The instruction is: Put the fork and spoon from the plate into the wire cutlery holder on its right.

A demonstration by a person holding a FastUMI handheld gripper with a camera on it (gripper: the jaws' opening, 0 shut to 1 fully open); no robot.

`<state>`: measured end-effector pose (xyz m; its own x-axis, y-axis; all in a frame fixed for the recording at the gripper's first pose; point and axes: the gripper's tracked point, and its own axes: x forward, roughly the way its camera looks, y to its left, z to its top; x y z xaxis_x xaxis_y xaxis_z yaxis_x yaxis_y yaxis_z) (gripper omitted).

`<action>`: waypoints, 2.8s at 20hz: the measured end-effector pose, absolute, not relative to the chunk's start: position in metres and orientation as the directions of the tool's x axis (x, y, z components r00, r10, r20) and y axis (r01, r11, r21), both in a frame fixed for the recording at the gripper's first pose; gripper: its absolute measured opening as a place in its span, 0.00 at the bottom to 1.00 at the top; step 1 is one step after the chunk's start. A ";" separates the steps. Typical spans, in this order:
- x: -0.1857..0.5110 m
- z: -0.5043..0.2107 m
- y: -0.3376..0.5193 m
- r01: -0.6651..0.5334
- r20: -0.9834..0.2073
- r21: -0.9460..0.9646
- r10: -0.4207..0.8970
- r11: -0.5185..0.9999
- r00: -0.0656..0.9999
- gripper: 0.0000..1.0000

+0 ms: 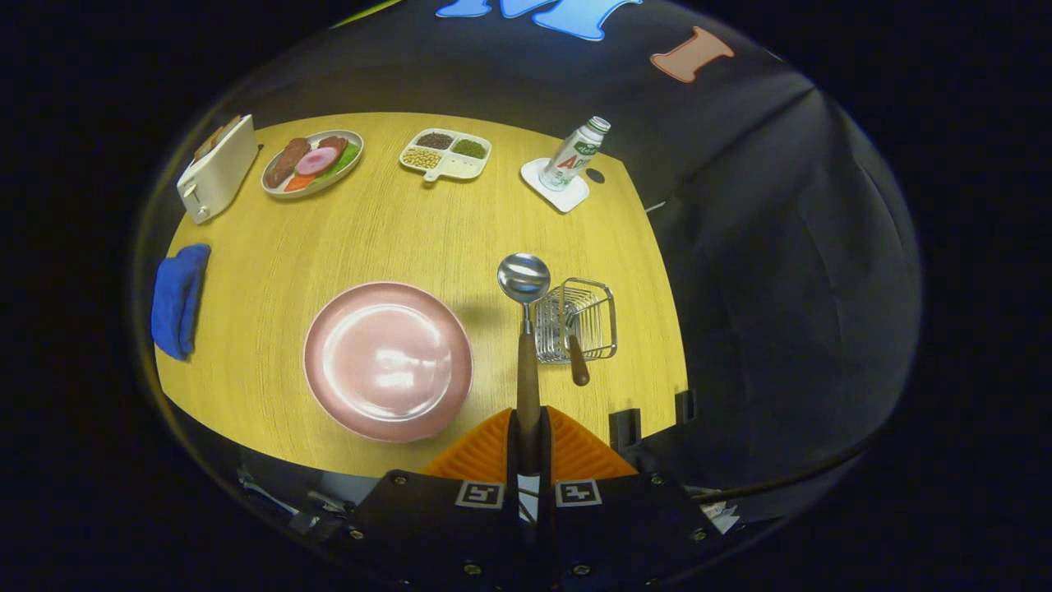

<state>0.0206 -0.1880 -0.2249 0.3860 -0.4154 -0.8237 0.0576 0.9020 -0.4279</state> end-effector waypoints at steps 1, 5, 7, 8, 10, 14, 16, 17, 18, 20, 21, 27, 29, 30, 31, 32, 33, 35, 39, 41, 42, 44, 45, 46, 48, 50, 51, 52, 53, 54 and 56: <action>0.021 -0.222 -0.195 0.071 -0.823 -0.428 -0.421 0.901 0.381 0.08; 0.017 -0.216 -0.223 0.121 -0.822 -0.431 -0.444 0.894 0.355 0.08; 0.015 -0.217 -0.237 0.137 -0.825 -0.436 -0.456 0.890 0.334 0.08; 0.014 -0.218 -0.243 0.144 -0.828 -0.435 -0.458 0.889 0.323 0.08; 0.014 -0.222 -0.254 0.158 -0.834 -0.430 -0.458 0.889 0.309 0.08; 0.017 -0.235 -0.269 0.149 -0.849 -0.426 -0.451 0.892 0.274 0.08; 0.019 -0.242 -0.273 0.138 -0.858 -0.420 -0.442 0.897 0.262 0.08; 0.020 -0.246 -0.275 0.132 -0.862 -0.417 -0.437 0.899 0.256 0.08; 0.021 -0.248 -0.276 0.124 -0.865 -0.416 -0.434 0.901 0.252 0.09; 0.024 -0.252 -0.278 0.114 -0.869 -0.414 -0.430 0.903 0.246 0.08; 0.026 -0.253 -0.278 0.110 -0.871 -0.410 -0.425 0.905 0.246 0.09; 0.030 -0.260 -0.277 0.082 -0.888 -0.387 -0.395 0.919 0.236 0.11; 0.032 -0.256 -0.279 0.076 -0.882 -0.396 -0.403 0.915 0.247 0.14; 0.033 -0.255 -0.277 0.074 -0.881 -0.396 -0.401 0.915 0.251 0.15; 0.033 -0.252 -0.277 0.072 -0.877 -0.402 -0.407 0.913 0.254 0.16; 0.033 -0.251 -0.277 0.072 -0.877 -0.402 -0.407 0.913 0.257 0.17; 0.033 -0.250 -0.276 0.072 -0.875 -0.404 -0.408 0.912 0.260 0.17; 0.033 -0.245 -0.274 0.075 -0.872 -0.401 -0.406 0.913 0.273 0.34; 0.033 -0.233 -0.267 0.087 -0.863 -0.395 -0.402 0.915 0.307 0.58; 0.035 -0.226 -0.266 0.093 -0.851 -0.401 -0.408 0.911 0.329 0.61; 0.035 -0.221 -0.264 0.094 -0.844 -0.405 -0.412 0.909 0.344 0.61; 0.044 -0.209 -0.257 0.105 -0.818 -0.400 -0.406 0.911 0.406 0.61; 0.050 -0.201 -0.252 0.112 -0.800 -0.392 -0.398 0.913 0.448 0.61; 0.055 -0.192 -0.246 0.116 -0.779 -0.384 -0.389 0.916 0.492 0.61; 0.067 -0.172 -0.230 0.121 -0.723 -0.366 -0.364 0.923 0.587 0.61; 0.080 -0.147 -0.209 0.119 -0.644 -0.346 -0.328 0.931 0.691 0.61; 0.086 -0.132 -0.198 0.118 -0.597 -0.332 -0.305 0.936 0.742 0.61; 0.091 -0.118 -0.187 0.117 -0.547 -0.315 -0.281 0.942 0.788 0.61; 0.095 -0.102 -0.175 0.116 -0.493 -0.293 -0.254 0.949 0.832 0.61; 0.096 -0.085 -0.162 0.113 -0.437 -0.265 -0.224 0.958 0.871 0.61; 0.097 -0.051 -0.140 0.106 -0.316 -0.221 -0.173 0.970 0.933 0.60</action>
<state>0.0975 -0.1398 -0.0514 0.9328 -0.1735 -0.3159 0.1056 0.9696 -0.2208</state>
